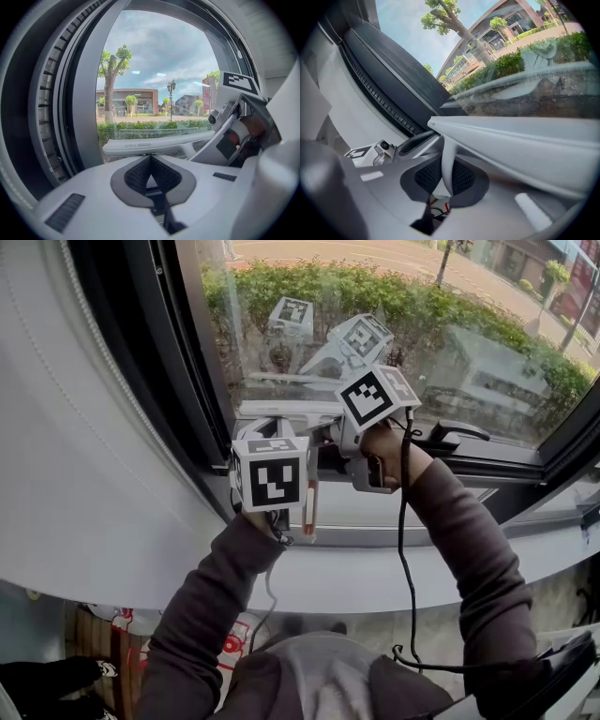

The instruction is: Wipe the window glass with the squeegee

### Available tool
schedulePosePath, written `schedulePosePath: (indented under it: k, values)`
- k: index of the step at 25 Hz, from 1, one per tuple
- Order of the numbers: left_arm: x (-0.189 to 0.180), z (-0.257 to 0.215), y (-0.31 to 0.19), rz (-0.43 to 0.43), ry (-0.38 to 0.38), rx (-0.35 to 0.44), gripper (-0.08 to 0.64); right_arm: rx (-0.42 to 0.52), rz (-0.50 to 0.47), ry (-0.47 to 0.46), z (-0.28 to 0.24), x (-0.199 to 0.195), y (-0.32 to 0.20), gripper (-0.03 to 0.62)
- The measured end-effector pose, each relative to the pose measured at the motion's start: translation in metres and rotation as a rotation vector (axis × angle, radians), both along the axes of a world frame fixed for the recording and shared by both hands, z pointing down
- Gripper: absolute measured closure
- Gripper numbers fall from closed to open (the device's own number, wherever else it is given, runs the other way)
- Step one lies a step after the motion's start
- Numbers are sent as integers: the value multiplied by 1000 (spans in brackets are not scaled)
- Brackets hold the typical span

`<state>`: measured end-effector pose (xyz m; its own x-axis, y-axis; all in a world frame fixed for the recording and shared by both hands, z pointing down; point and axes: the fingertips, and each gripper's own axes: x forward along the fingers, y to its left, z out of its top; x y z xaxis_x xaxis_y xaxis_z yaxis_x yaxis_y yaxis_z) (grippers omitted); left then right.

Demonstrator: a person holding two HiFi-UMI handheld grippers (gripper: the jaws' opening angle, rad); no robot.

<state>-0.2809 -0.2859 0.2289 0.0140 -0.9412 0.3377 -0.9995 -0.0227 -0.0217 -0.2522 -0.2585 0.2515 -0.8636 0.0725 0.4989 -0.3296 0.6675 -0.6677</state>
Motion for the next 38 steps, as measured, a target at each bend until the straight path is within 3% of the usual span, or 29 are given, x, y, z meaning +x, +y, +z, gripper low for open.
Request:
schedulePosePath:
  k: [38]
  values:
    - [0,42,47,-6,62,-54,561,-79,-65,95,44,2,52,561]
